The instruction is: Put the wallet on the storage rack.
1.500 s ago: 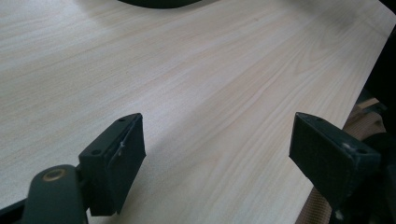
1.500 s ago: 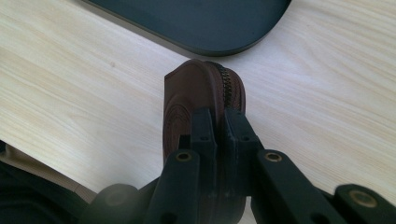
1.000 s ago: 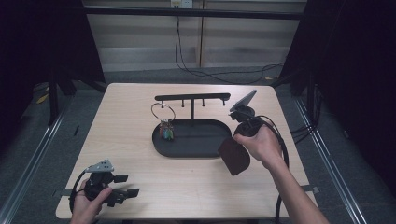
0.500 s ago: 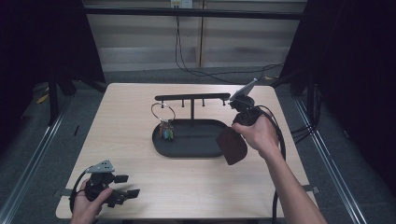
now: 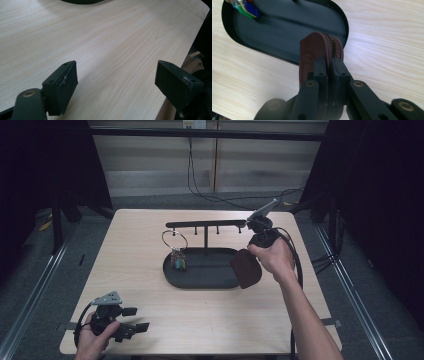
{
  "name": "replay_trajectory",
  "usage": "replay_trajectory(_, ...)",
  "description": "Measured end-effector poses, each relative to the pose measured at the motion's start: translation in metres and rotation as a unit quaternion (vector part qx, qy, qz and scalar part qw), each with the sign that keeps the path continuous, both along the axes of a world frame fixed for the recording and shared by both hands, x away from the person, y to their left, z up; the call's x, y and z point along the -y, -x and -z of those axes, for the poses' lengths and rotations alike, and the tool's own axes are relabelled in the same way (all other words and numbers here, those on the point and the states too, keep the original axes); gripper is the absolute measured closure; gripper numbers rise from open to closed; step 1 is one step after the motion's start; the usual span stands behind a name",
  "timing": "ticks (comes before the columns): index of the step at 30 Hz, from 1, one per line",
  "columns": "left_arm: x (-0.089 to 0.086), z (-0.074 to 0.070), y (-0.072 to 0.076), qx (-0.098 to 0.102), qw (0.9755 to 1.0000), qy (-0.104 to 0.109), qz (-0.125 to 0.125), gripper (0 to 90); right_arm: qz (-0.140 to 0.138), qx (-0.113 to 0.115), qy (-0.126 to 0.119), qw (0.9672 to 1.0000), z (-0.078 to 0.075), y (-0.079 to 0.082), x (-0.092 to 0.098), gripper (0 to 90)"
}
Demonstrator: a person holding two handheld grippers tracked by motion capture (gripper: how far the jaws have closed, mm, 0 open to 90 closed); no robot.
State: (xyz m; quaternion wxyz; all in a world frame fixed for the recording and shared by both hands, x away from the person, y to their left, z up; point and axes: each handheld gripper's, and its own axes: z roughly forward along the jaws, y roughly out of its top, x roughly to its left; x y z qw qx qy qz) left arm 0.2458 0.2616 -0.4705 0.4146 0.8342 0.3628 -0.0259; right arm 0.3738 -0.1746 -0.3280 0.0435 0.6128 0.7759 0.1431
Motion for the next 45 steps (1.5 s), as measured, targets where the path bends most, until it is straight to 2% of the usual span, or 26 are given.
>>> replay_trajectory(7, 0.000, 0.000, 0.000, -0.001, 1.0000, 0.003, -0.003, 18.2, 0.011, 0.005, -0.004, 0.9999, -0.001, -0.010, 0.003, 83.5)
replay_trajectory(13, -0.001, 0.000, -0.001, -0.001, 1.0000, 0.003, -0.002, 18.2, 0.030, 0.010, -0.036, 0.9989, 0.003, -0.025, 0.009, 83.5)
replay_trajectory(15, -0.001, 0.001, -0.001, -0.001, 1.0000, 0.002, -0.004, 18.2, 0.038, 0.019, -0.043, 0.9982, 0.006, -0.030, 0.010, 83.5)
replay_trajectory(19, -0.001, 0.000, -0.001, -0.001, 1.0000, 0.005, -0.002, 18.2, 0.049, 0.021, -0.051, 0.9973, 0.015, -0.038, 0.008, 83.6)
replay_trajectory(23, -0.002, 0.000, -0.001, -0.002, 1.0000, 0.004, -0.004, 18.2, 0.058, 0.019, -0.076, 0.9953, 0.022, -0.044, 0.008, 83.7)
replay_trajectory(26, -0.004, -0.002, 0.000, 0.005, 0.9999, 0.010, -0.010, 18.3, 0.068, 0.025, -0.099, 0.9924, 0.025, -0.046, 0.012, 83.7)
replay_trajectory(28, -0.004, -0.001, 0.000, 0.002, 0.9999, 0.010, -0.012, 18.2, 0.074, 0.023, -0.111, 0.9908, 0.030, -0.047, 0.016, 83.8)
replay_trajectory(31, -0.004, -0.002, 0.000, 0.005, 0.9999, 0.010, -0.010, 18.2, 0.083, 0.022, -0.128, 0.9880, 0.036, -0.048, 0.018, 83.8)
replay_trajectory(35, -0.003, -0.001, 0.000, 0.006, 0.9999, 0.007, -0.009, 18.2, 0.094, 0.023, -0.157, 0.9827, 0.045, -0.048, 0.020, 83.8)
replay_trajectory(45, -0.004, -0.002, 0.002, 0.010, 0.9999, 0.008, -0.009, 18.3, 0.099, 0.011, -0.184, 0.9778, 0.075, -0.046, 0.017, 83.8)
